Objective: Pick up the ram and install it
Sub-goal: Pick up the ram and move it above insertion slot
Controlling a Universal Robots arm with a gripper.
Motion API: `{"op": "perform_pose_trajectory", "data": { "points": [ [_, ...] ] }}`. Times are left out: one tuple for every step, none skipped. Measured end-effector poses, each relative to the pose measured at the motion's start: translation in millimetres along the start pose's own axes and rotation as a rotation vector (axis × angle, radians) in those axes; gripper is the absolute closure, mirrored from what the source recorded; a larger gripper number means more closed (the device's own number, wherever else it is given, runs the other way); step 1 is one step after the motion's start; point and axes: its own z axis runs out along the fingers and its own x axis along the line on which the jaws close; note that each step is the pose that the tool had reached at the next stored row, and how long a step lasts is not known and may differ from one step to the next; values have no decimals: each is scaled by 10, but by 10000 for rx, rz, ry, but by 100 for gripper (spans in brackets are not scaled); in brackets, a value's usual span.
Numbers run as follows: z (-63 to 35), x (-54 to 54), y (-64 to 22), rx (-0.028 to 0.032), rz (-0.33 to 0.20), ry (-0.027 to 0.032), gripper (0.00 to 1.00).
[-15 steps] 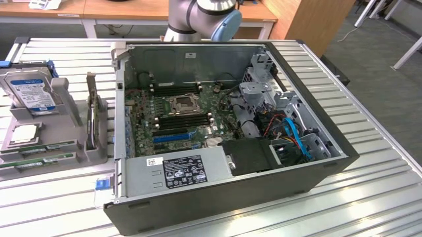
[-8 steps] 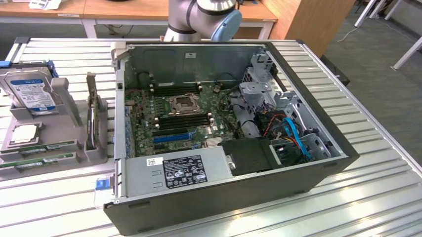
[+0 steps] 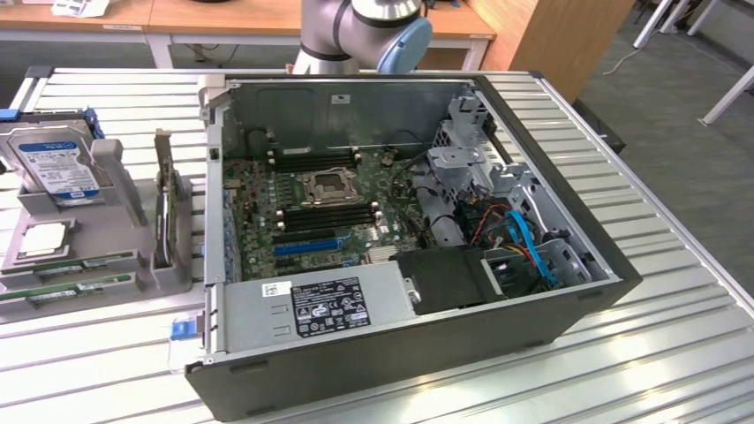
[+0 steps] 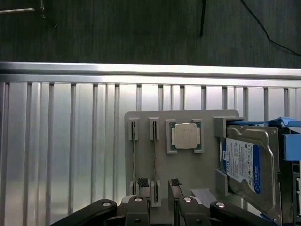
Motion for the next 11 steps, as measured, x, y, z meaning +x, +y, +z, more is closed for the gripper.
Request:
{"op": "perform_pose_trajectory", "data": {
  "points": [
    [9,1,0,1,1,0,71],
    [18,1,0,1,1,-1,71],
    [26,2,-1,1,1,-1,71],
    [35,3,-1,1,1,0,71],
    [44,4,-2,1,1,0,71],
    [52,4,-2,0,1,0,71],
    [62,5,-2,0,1,0,71],
    [72,5,-3,0,1,0,71],
    [82,5,-3,1,1,0,71],
    [92,6,-4,1,1,-1,71],
    [100,6,-4,0,1,0,71]
  ]
}}
